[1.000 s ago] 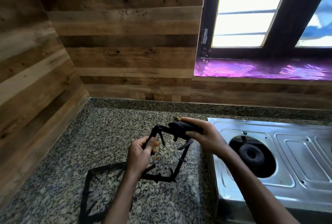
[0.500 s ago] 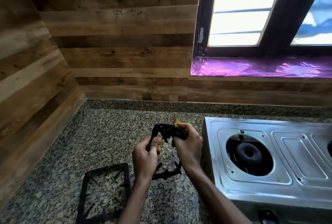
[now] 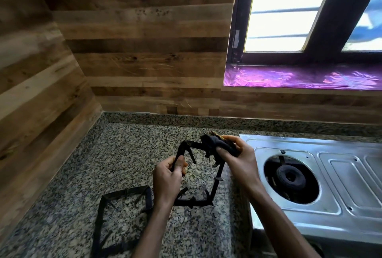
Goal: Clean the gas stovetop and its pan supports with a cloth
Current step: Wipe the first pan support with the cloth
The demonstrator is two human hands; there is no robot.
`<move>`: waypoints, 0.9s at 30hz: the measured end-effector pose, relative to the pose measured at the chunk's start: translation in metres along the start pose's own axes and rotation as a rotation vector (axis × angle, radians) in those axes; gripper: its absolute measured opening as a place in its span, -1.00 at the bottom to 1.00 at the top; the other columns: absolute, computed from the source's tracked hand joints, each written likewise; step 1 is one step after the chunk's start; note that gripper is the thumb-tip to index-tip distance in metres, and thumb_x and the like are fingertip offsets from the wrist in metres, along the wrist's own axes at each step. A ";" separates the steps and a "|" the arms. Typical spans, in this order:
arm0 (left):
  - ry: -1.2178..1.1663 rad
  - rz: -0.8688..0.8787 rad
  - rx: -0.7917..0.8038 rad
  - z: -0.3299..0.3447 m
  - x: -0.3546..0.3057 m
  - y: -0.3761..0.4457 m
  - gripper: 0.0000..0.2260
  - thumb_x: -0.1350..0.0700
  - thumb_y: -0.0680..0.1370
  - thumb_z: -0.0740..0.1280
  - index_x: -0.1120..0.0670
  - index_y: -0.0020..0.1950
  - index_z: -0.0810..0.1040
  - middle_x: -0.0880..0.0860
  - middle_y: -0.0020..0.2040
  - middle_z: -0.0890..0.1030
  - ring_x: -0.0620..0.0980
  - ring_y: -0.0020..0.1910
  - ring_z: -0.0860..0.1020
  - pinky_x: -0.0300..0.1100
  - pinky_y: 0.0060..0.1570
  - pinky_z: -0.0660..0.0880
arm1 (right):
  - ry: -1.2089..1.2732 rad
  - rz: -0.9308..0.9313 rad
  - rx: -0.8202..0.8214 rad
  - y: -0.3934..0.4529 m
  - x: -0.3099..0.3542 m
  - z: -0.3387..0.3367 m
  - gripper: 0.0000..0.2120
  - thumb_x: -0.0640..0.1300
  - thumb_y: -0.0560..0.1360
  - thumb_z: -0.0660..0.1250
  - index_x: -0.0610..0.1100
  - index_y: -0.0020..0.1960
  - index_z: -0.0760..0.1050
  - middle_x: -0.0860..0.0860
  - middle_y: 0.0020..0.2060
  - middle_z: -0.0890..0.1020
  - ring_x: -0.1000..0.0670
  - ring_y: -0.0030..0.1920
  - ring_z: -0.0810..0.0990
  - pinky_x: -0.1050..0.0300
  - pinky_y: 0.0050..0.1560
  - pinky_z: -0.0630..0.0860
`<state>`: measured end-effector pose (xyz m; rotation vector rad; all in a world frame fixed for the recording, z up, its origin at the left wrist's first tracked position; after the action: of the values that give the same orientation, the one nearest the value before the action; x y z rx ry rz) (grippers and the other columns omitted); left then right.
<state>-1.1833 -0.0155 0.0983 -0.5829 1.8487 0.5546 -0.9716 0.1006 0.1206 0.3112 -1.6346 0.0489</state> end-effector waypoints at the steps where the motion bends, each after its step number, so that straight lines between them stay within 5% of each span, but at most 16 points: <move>1: 0.029 0.025 0.003 0.003 -0.004 0.000 -0.69 -0.12 0.58 0.27 0.03 -0.24 0.60 0.02 -0.38 0.60 0.03 -0.45 0.52 -0.17 -0.44 0.38 | -0.007 -0.007 -0.012 -0.002 0.002 0.001 -0.70 -0.21 0.44 0.54 0.03 0.11 0.62 0.04 -0.05 0.72 0.09 0.00 0.70 0.16 -0.03 0.63; 12: 0.055 -0.035 -0.168 -0.003 -0.004 -0.001 -0.69 -0.08 0.61 0.26 0.02 -0.28 0.55 0.01 -0.43 0.54 -0.08 -0.52 0.40 -0.22 -0.49 0.27 | 0.059 0.064 0.039 -0.037 -0.013 0.041 -0.71 -0.26 0.43 0.53 -0.08 0.12 0.62 0.02 -0.09 0.72 0.10 -0.09 0.72 0.21 -0.15 0.63; 19: -0.023 -0.045 -0.165 -0.022 -0.003 0.006 -0.75 0.00 0.62 0.27 0.00 -0.22 0.61 0.02 -0.35 0.60 -0.12 -0.52 0.40 -0.26 -0.55 0.29 | 0.049 0.001 -0.033 -0.019 -0.020 0.006 -0.61 -0.31 0.50 0.44 -0.02 0.27 0.56 0.06 0.11 0.68 0.08 0.14 0.65 0.13 0.11 0.61; 24: -0.046 0.011 -0.061 -0.017 -0.010 0.005 -0.73 0.01 0.62 0.27 0.04 -0.22 0.62 0.05 -0.38 0.58 -0.07 -0.47 0.48 -0.25 -0.50 0.37 | -0.395 -0.235 0.239 0.020 0.005 0.025 -0.46 -0.34 0.44 0.47 -0.02 0.36 0.53 0.15 0.24 0.59 0.17 0.25 0.54 0.31 0.27 0.42; 27: -0.100 0.006 -0.031 -0.012 -0.010 0.002 -0.73 -0.01 0.61 0.27 0.04 -0.22 0.63 0.07 -0.39 0.56 0.01 -0.48 0.41 -0.13 -0.45 0.33 | -0.554 -0.270 0.276 0.039 0.006 0.034 -0.48 -0.29 0.39 0.52 0.00 0.30 0.58 0.10 0.17 0.66 0.12 0.17 0.60 0.18 0.20 0.54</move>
<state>-1.1899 -0.0204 0.1118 -0.5607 1.7504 0.6062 -1.0143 0.1295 0.1294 0.8109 -2.1204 -0.0194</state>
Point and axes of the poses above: each hand's wrist, its own y-axis towards the middle knuckle, its own z-axis out of the palm, x = y × z, the point moved 10 cm from there along y, towards the middle knuckle
